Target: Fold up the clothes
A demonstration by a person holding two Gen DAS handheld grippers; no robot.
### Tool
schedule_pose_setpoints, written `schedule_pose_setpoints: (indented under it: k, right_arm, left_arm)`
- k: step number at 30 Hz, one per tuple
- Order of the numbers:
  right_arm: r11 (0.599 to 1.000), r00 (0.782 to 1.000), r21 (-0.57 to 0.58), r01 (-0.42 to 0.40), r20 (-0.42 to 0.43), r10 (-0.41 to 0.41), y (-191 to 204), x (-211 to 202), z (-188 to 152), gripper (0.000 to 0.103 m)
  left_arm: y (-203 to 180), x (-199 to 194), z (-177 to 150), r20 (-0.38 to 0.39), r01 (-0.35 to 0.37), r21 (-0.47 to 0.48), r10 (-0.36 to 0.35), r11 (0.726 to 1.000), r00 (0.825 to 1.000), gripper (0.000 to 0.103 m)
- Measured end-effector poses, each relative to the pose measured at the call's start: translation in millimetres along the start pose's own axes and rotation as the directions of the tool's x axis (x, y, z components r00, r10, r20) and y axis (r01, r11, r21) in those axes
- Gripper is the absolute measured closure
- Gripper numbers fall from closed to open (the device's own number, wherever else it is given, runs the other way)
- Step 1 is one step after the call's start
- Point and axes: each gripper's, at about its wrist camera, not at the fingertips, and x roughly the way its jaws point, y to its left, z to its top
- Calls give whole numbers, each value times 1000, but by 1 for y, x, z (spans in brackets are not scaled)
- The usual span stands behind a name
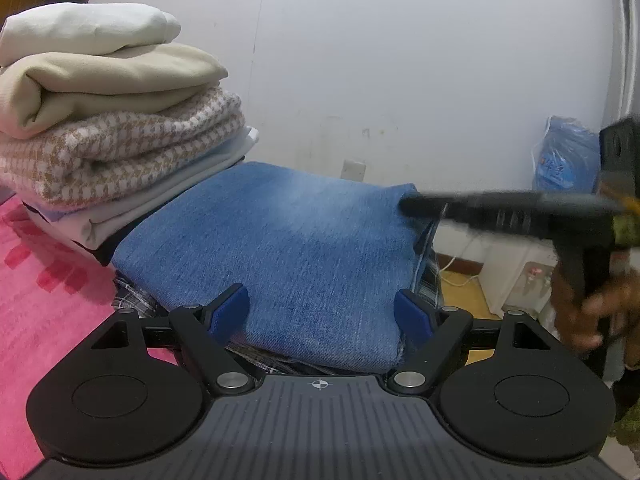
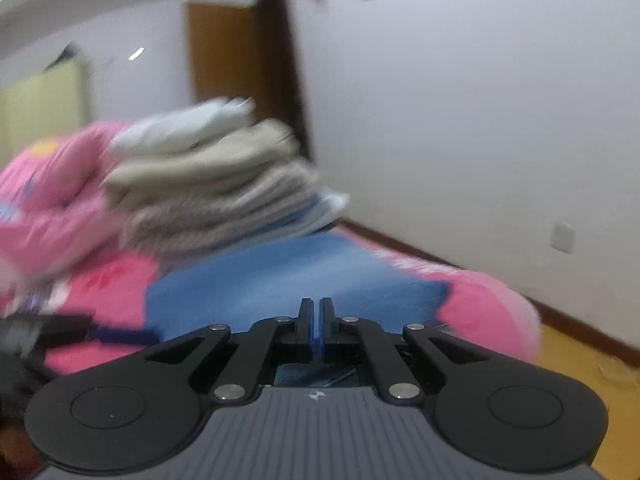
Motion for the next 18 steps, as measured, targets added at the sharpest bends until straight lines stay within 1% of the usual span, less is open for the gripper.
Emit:
schedule_pose_setpoints:
  k: [2, 5, 6, 8, 10, 12, 13, 16, 18]
  right_arm:
    - [998, 996, -48, 41, -72, -45, 3, 5, -11, 102]
    - [996, 990, 3, 90, -106, -89, -8, -10, -16, 101]
    - [996, 992, 29, 89, -93, -86, -11, -18, -14, 101]
    - [996, 997, 72, 58, -48, -55, -14, -33, -6, 101]
    - [998, 1000, 64, 23, -9, -23, -6, -37, 5, 101]
    - [999, 1000, 38, -14, 11, 13, 6, -32, 13, 101]
    - [999, 999, 27, -31, 13, 30, 11, -27, 16, 101]
    - [997, 997, 38, -68, -22, 69, 20, -3, 14, 101]
    - [996, 997, 58, -65, -43, 68, 22, 3, 2, 101]
  left_arm:
    - [0, -1, 0, -4, 7, 0, -7, 1000, 1000, 22]
    - [2, -2, -1, -6, 13, 7, -13, 1000, 1000, 22]
    - [3, -2, -2, -5, 16, 6, -16, 1000, 1000, 22]
    - [4, -3, -2, -4, 20, 3, -20, 1000, 1000, 22]
    - [4, -3, -1, -7, 19, -5, -19, 1000, 1000, 22]
    - [3, -3, 0, -14, 12, -23, -13, 1000, 1000, 22]
    - [3, -3, 1, -18, 9, -32, -9, 999, 1000, 22]
    - [2, -4, 4, -40, -10, -65, 7, 998, 999, 22]
    - [1, -4, 7, -55, -24, -77, 20, 997, 998, 22]
